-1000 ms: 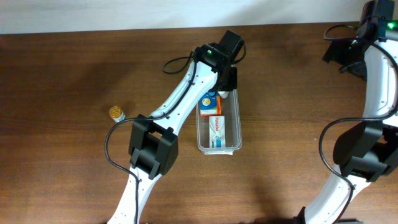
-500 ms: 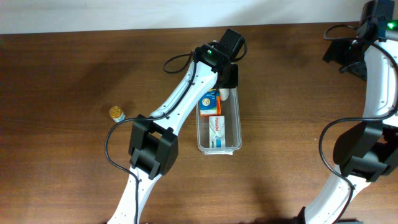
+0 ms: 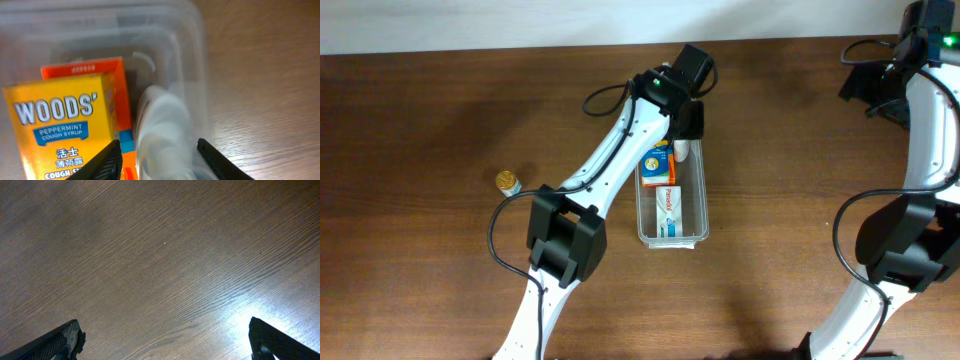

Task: Pack container
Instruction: 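Lower the bottle into the container beside the WOODS' box and release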

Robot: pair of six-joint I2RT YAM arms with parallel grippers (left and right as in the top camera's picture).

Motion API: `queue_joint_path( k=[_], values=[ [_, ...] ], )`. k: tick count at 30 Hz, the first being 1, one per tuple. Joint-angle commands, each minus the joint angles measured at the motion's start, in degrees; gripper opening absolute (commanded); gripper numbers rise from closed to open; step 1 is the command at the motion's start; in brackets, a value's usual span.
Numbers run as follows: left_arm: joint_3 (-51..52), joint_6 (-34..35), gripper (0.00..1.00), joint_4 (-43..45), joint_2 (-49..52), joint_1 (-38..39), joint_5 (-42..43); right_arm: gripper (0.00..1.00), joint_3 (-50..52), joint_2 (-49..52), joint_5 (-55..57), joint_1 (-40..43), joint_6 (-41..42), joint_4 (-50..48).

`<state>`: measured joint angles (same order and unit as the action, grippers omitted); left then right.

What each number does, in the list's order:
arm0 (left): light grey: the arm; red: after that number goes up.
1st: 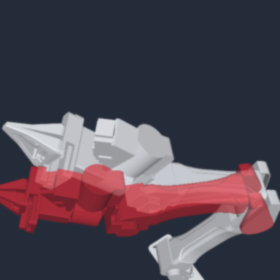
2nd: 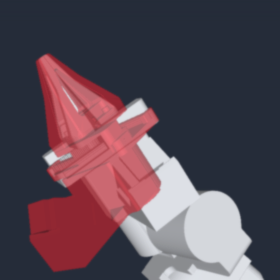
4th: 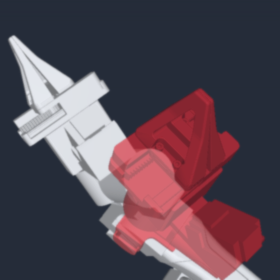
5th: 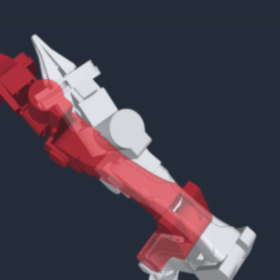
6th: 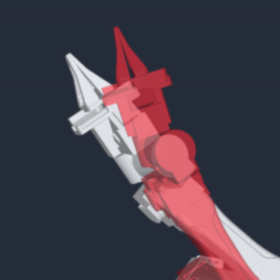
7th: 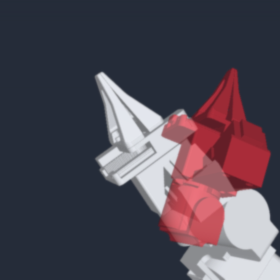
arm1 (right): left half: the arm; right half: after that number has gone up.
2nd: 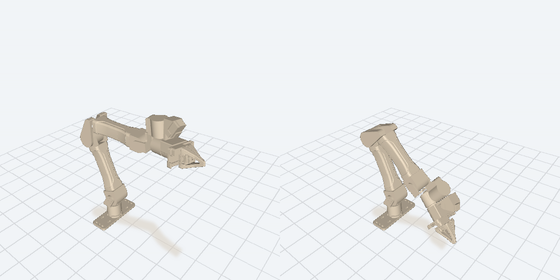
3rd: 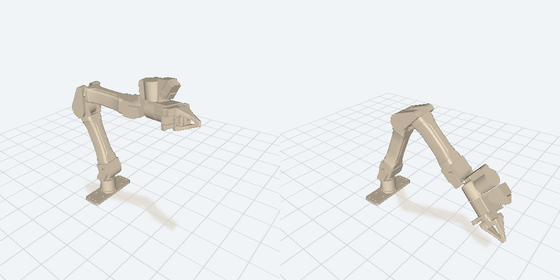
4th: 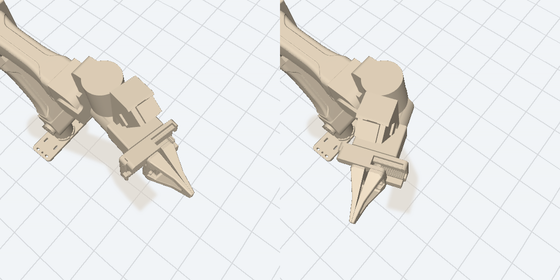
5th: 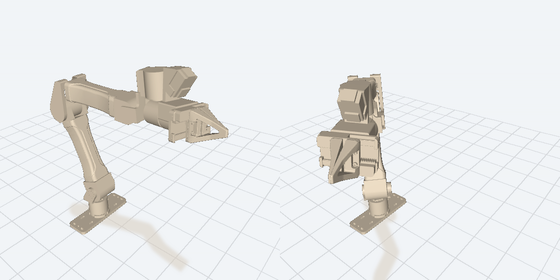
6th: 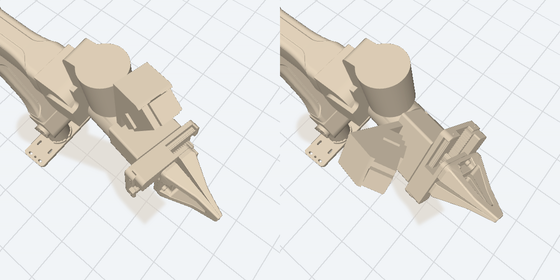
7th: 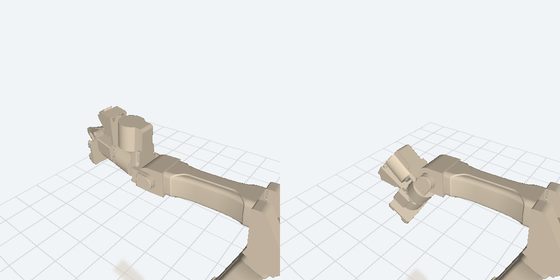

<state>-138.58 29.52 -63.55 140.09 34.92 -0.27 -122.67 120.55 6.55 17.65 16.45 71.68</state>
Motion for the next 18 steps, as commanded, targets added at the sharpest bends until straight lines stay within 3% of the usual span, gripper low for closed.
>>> queue_joint_path(
  k=[1, 10, 18],
  values=[
    [-5.7, -3.2, 0.49, 0.3, -0.5, -1.0, -0.6, 0.98, 0.0, -0.2, 0.3, 0.0, 0.1, -0.1],
    [-18.9, -7.0, 0.54, -3.8, -0.6, -3.3, -0.9, 0.98, 0.0, -0.2, 0.3, 0.0, 0.1, -0.1],
    [-30.7, -7.2, 0.7, -20.4, -0.7, -9.5, -4.9, 0.98, 0.0, -0.2, 0.3, 0.0, 0.1, -0.1]
  ],
)
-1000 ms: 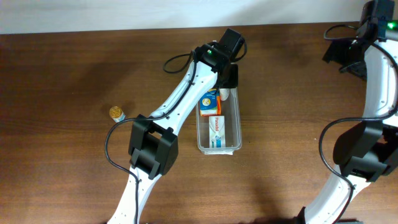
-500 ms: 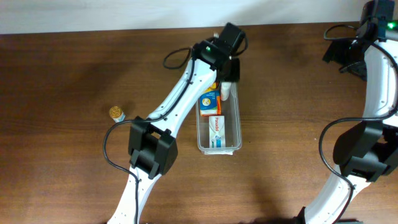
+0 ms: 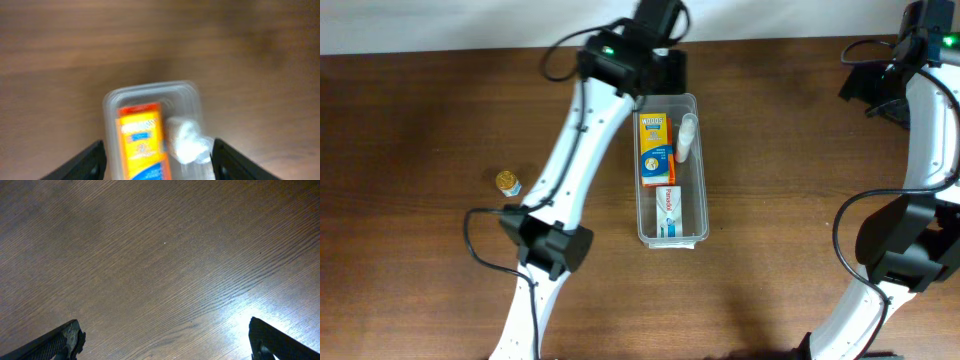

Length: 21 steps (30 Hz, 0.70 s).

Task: Pack container
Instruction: 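Lower the bottle into the container beside the WOODS' box and release, then move the left gripper to the small gold-capped jar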

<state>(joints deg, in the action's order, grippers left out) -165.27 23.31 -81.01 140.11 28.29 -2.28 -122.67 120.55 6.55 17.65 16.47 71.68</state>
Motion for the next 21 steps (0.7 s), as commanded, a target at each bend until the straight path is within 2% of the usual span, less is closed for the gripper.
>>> queue_joint_path(
  k=[1, 5, 7, 10, 16, 21],
  values=[
    [-5.7, -1.0, 0.71, -5.6, -0.7, -4.1, -3.2, 0.98, 0.0, -0.2, 0.3, 0.0, 0.0, -0.1],
    [-11.0, -1.1, 0.78, -15.8, -0.7, -9.0, -4.3, 0.98, 0.0, -0.2, 0.3, 0.0, 0.0, -0.1],
    [-11.4, -5.1, 0.93, -15.7, -1.4, -11.7, 0.3, 0.98, 0.0, -0.2, 0.3, 0.0, 0.0, -0.1],
    [-11.4, -6.6, 0.99, -15.7, -2.3, -14.5, 1.0, 0.98, 0.0, -0.2, 0.3, 0.0, 0.0, -0.1],
    [-6.2, -14.3, 0.99, -15.7, -6.1, -19.8, 0.5, 0.98, 0.0, -0.2, 0.3, 0.0, 0.0, -0.1],
    [8.1, -14.5, 0.99, -15.7, -11.5, -26.3, 0.1, 0.99, 0.0, -0.2, 0.3, 0.0, 0.0, -0.1]
  ],
)
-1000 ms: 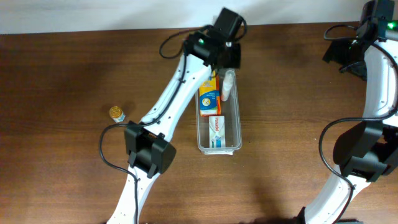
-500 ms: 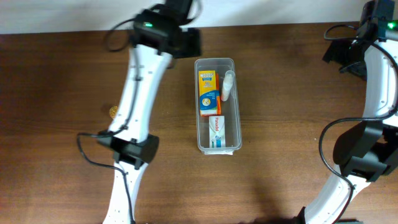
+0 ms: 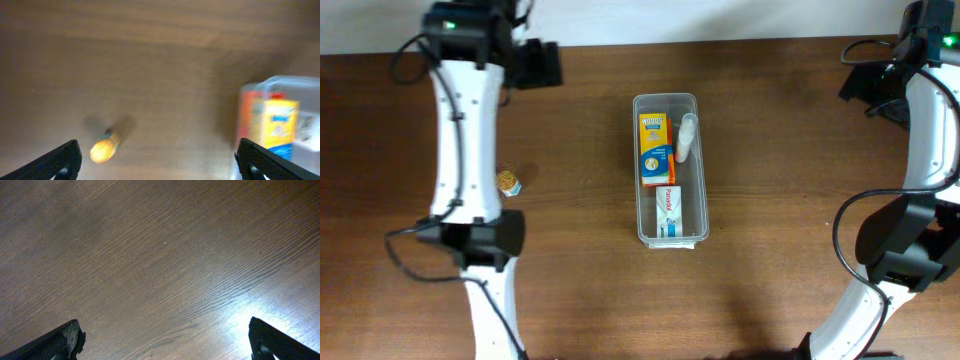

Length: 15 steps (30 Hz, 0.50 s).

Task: Pack container
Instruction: 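Move the left gripper to the small gold-capped jar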

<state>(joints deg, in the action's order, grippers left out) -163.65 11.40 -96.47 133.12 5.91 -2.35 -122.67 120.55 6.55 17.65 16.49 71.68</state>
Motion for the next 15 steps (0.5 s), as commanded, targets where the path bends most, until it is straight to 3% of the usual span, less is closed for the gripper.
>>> queue_joint_path(
  k=[1, 10, 15],
  values=[
    [9.4, -2.9, 0.99, -0.2, -5.4, -5.0, 0.7, 0.98, 0.0, -0.2, 0.3, 0.0, 0.0, -0.1],
    [31.8, -9.9, 0.99, 0.0, -8.4, -12.3, 4.1, 0.98, 0.0, -0.2, 0.3, 0.0, 0.0, -0.1],
    [41.3, -11.3, 0.99, 4.9, -8.4, -12.5, 4.1, 0.98, 0.0, -0.2, 0.3, 0.0, 0.0, -0.1]
  ],
)
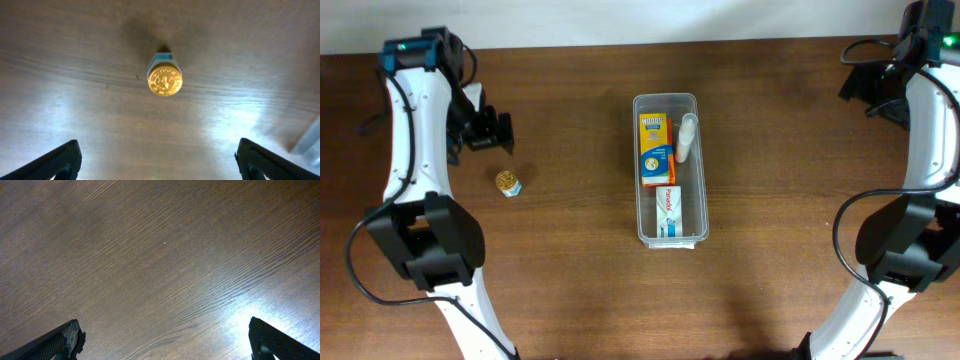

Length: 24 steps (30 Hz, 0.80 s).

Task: Pack container
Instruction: 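Move the left gripper to the small gold-capped jar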

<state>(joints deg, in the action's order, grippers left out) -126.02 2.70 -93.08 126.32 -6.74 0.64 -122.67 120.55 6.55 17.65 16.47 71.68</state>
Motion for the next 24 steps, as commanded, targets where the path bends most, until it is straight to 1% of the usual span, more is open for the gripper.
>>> queue_joint_path(
  k=[1, 14, 24],
  values=[
    [5.1, -2.5, 0.99, 2.5, -1.6, 0.2, 1.1, 0.98, 0.0, -0.2, 0.3, 0.0, 0.0, -0.1],
    [20.5, -2.5, 0.99, 15.5, -1.5, 0.4, 1.1, 0.98, 0.0, -0.2, 0.3, 0.0, 0.0, -0.1],
    [25.9, -2.5, 0.99, 21.7, -1.5, 0.4, 1.1, 0.99, 0.0, -0.2, 0.3, 0.0, 0.0, -0.1]
  ],
)
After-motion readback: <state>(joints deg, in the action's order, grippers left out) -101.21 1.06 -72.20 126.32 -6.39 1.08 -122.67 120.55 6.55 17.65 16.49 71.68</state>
